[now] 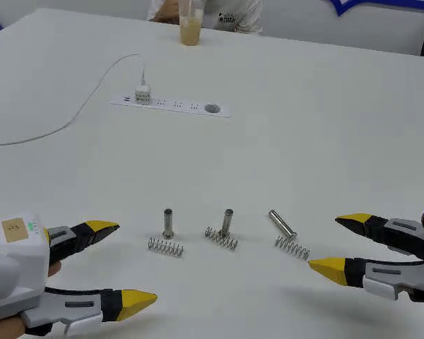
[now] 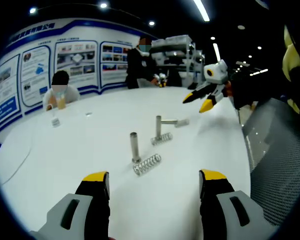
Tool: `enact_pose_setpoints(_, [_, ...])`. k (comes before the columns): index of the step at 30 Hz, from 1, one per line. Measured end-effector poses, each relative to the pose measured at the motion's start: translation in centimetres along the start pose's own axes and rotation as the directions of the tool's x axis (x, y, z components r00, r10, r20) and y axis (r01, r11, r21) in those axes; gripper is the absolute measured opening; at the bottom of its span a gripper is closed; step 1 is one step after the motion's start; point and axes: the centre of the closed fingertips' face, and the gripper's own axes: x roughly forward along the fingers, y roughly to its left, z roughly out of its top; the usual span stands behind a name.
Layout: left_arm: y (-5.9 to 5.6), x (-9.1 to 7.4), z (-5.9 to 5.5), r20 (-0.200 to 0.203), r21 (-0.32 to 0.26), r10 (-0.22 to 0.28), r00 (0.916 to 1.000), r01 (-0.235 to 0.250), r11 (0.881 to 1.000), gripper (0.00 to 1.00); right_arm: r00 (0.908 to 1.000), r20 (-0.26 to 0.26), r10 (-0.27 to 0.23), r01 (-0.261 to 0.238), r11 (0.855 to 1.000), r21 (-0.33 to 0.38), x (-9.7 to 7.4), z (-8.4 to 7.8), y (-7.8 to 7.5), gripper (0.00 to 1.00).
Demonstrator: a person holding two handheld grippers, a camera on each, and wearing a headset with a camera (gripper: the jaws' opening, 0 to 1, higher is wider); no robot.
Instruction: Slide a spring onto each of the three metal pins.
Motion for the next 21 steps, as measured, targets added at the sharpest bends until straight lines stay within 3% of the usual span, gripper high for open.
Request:
enact_pose_setpoints(7, [0.0, 0.1, 0.1, 0.004, 0.001, -0.003, 1.0, 0.003, 1.0, 0.74, 0.9998, -0.019, -0.007, 0.006, 1.0, -0.008, 1.1, 1.1, -0.6, 0.52])
enact_pose_setpoints(21, [0.0, 0.1, 0.0, 0.004, -0.001, -0.006, 1.0, 0.006, 1.0, 0.74, 0.9973, -0.067, -0.029, 0.029, 1.0, -0.012, 3.0, 1.5, -1.7, 0.43])
